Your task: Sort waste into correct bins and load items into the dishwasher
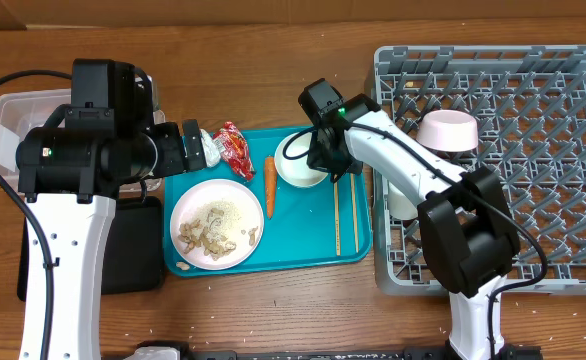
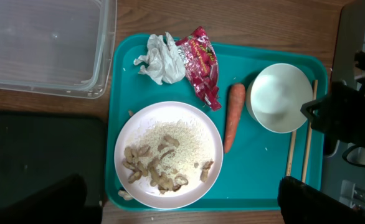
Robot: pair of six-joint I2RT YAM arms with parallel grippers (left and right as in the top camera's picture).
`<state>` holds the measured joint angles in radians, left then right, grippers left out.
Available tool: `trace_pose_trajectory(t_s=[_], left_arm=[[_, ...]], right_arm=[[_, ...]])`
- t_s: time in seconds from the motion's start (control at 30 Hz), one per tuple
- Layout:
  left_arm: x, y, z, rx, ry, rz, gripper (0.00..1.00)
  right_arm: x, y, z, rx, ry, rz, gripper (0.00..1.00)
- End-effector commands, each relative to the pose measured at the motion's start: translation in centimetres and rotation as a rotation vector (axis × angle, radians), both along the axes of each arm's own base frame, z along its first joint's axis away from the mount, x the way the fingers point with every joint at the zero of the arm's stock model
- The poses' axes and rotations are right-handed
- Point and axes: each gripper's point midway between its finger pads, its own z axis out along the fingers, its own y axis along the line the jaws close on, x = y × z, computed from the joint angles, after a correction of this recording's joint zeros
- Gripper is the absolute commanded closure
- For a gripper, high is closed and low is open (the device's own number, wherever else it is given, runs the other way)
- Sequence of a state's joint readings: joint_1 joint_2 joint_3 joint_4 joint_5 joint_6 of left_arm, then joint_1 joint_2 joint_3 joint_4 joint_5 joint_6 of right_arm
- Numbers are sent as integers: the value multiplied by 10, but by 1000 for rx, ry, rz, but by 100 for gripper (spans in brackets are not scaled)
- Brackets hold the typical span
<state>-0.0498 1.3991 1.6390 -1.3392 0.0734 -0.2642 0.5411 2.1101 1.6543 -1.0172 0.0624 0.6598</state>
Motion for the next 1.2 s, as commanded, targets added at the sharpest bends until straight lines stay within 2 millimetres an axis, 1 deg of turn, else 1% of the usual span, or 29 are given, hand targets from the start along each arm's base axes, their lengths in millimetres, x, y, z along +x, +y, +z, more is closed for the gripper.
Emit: trace_pose_trajectory(t_s=[0.0, 0.07, 0.1, 0.13, 0.2, 0.27, 0.33, 0.4, 0.47, 0.5, 0.57, 0.67, 0.7, 0.87, 0.93, 1.07, 1.17], left_arm=[[3, 2, 1, -2, -3, 22, 0], [3, 2, 1, -2, -3, 22, 0], [3, 2, 1, -3, -3, 22, 0], [3, 2, 1, -2, -3, 22, 0], [3, 2, 1, -2, -3, 22, 0], [3, 2, 1, -2, -3, 22, 0], [3, 2, 1, -2, -3, 22, 0], [3, 2, 1, -2, -3, 22, 0], [3, 2, 1, -2, -3, 22, 0], [3, 2, 1, -2, -3, 22, 0], [3, 2, 1, -2, -3, 22, 0], [3, 2, 1, -2, -3, 22, 0], [3, 2, 1, -2, -3, 22, 0], [3, 2, 1, -2, -3, 22, 0], [3, 2, 1, -2, -3, 22, 0], [3, 2, 1, -3, -3, 22, 0], [3, 2, 1, -3, -3, 22, 0]], right_arm=[[22, 1, 71, 30, -174, 49, 96], [25, -8, 104, 9, -240, 32, 96], [26, -20, 127, -18, -288, 12, 96], [26, -32, 145, -51, -330, -11, 96], [26, -64, 181, -140, -417, -69, 96], [22, -107, 214, -272, -506, -150, 96], [15, -163, 247, -470, -588, -260, 96], [7, -203, 269, -627, -624, -343, 96], [-3, -244, 280, -777, -607, -414, 96], [-5, -259, 280, -822, -586, -440, 96], [-10, -287, 272, -871, -534, -492, 96], [-13, -324, 254, -917, -453, -562, 96], [-14, -336, 245, -934, -419, -586, 96], [-15, -370, 218, -1003, -327, -635, 96], [-14, -382, 212, -1049, -300, -647, 96], [-10, -389, 198, -1086, -260, -639, 96], [-5, -394, 193, -1159, -242, -622, 96]])
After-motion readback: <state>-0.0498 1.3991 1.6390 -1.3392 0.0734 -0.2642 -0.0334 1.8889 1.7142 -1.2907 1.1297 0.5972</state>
